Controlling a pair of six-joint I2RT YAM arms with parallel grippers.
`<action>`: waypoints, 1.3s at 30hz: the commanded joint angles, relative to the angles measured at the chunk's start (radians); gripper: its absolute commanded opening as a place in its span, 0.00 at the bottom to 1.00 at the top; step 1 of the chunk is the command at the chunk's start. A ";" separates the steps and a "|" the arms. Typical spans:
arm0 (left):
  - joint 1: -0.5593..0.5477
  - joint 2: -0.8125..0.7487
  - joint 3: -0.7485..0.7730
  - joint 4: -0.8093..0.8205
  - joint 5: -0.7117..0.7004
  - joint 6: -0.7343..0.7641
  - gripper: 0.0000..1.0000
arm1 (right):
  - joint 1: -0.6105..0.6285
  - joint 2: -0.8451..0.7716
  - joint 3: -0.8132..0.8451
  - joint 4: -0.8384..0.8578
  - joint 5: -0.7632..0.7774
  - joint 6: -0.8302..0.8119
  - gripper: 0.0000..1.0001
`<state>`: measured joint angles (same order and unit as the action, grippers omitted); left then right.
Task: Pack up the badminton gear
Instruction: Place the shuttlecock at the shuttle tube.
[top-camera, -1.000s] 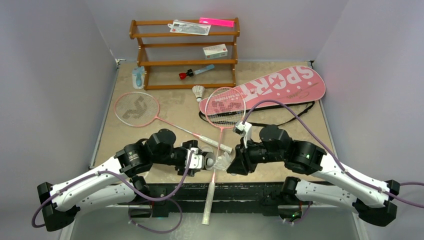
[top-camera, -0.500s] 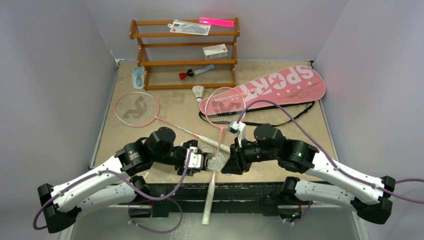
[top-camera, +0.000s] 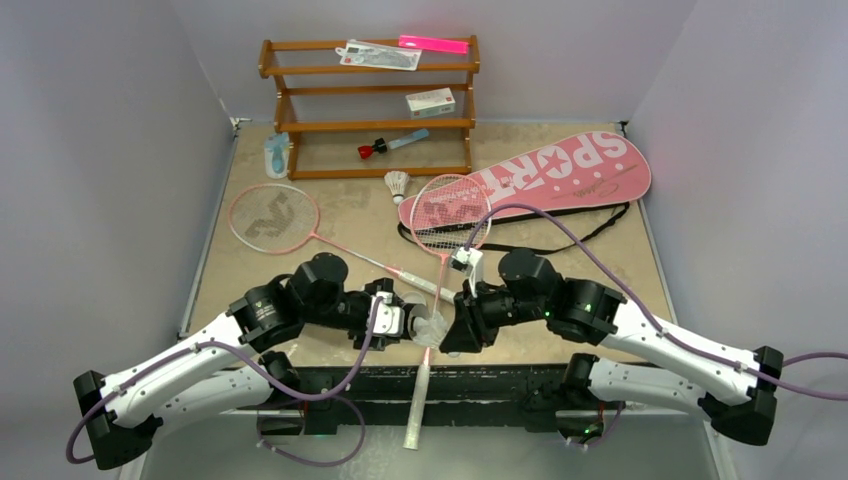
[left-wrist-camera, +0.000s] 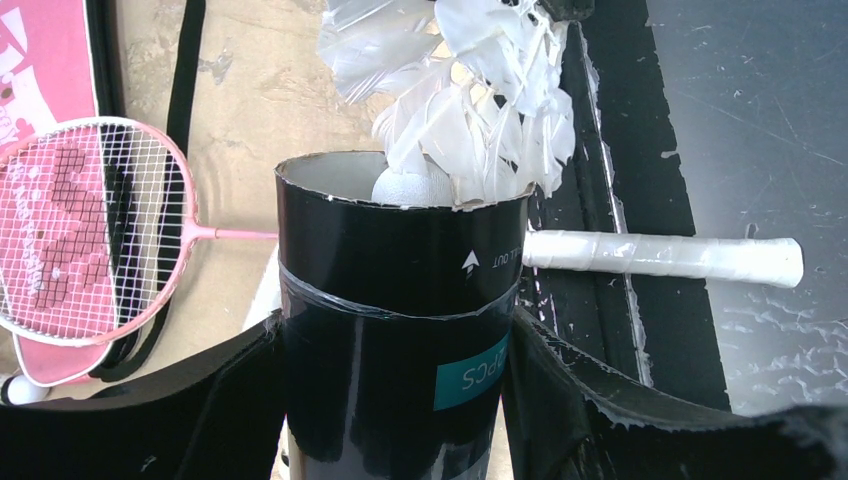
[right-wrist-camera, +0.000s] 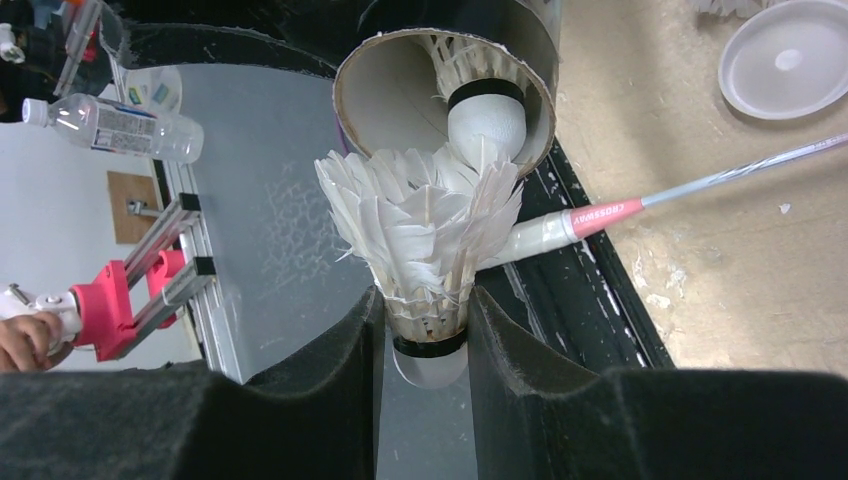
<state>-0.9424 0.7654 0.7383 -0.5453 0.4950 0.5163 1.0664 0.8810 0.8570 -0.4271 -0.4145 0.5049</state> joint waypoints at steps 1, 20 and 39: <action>0.009 -0.007 0.021 0.030 0.034 0.010 0.36 | 0.000 0.013 -0.006 0.023 -0.037 0.005 0.32; 0.011 -0.002 0.022 -0.012 0.140 0.066 0.36 | -0.001 -0.034 0.056 -0.074 -0.012 0.033 0.29; 0.014 0.065 0.024 -0.028 0.136 0.073 0.36 | 0.000 0.020 0.109 -0.184 -0.076 0.057 0.24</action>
<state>-0.9360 0.8223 0.7383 -0.5930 0.5953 0.5697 1.0664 0.8967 0.9184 -0.5892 -0.4644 0.5495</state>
